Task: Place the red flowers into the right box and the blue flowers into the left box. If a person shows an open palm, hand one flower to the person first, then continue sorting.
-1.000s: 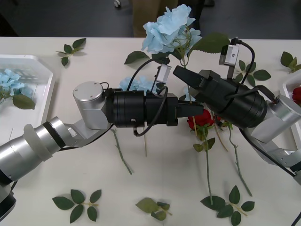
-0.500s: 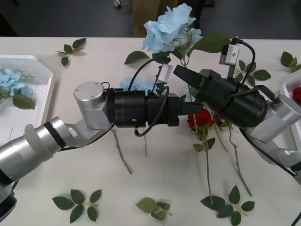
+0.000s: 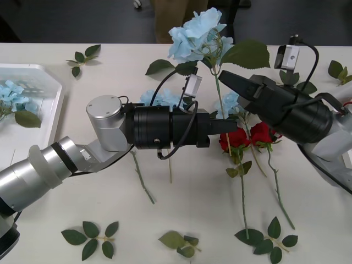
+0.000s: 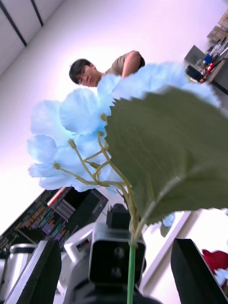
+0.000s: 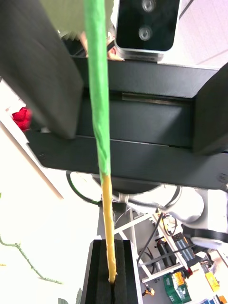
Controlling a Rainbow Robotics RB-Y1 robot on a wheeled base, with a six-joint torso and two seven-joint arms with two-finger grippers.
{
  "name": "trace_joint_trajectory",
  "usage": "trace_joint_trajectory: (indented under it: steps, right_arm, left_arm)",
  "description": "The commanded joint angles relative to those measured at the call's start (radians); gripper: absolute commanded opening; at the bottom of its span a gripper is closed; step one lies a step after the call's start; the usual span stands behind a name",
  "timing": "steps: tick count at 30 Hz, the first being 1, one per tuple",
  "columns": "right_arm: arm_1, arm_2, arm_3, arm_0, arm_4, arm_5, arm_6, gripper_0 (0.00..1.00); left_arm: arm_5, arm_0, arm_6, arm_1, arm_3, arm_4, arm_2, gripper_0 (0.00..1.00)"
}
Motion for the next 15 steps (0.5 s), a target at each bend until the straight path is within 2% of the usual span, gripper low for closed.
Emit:
trace_joint_trajectory:
  steps: [1,5,8,15]
  right_arm:
    - [-0.120,-0.064,-0.039,0.051,-0.007,0.056,-0.010,0.67]
    - [-0.192,-0.098,-0.039,0.089,-0.013,0.089,-0.010,0.68]
    - [-0.249,-0.129,-0.042,0.131,-0.023,0.106,-0.010,0.68]
    - [-0.344,-0.189,-0.053,0.203,-0.024,0.099,-0.012,0.68]
  left_arm:
    - [-0.006,-0.033,0.044,-0.015,-0.029,0.014,-0.015,0.00]
    - [-0.008,-0.030,0.053,0.032,-0.029,-0.010,-0.015,0.00]
    - [0.000,-0.029,0.087,0.112,-0.035,-0.067,-0.022,0.00]
    - [0.005,-0.029,0.335,0.442,-0.154,-0.210,-0.041,0.00]
